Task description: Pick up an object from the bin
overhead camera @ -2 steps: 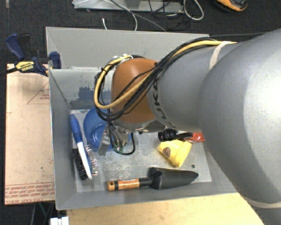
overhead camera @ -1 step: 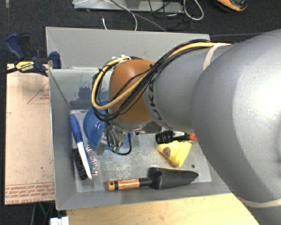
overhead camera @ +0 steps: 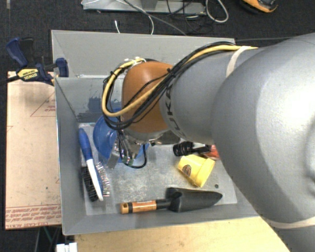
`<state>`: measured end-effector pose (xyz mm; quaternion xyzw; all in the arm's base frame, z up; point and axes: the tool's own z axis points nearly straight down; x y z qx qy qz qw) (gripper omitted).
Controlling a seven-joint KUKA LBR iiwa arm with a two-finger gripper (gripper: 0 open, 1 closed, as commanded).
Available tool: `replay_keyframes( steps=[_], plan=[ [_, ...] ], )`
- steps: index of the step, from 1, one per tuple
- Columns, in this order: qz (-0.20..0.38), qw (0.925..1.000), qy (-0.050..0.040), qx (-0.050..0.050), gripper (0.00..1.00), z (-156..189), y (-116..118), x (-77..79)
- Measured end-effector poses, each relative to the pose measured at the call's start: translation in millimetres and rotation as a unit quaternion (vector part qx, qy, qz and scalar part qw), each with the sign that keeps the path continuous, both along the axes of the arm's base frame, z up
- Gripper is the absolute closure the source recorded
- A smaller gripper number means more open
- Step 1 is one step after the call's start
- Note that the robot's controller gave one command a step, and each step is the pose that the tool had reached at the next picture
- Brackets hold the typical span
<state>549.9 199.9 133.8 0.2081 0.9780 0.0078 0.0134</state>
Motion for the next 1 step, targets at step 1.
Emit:
replay_keyframes(
  steps=[1],
  plan=[
    [0.0, 1.0, 0.0009, 0.0, 1.0, 7.3, -7.2, -3.4]
  ],
)
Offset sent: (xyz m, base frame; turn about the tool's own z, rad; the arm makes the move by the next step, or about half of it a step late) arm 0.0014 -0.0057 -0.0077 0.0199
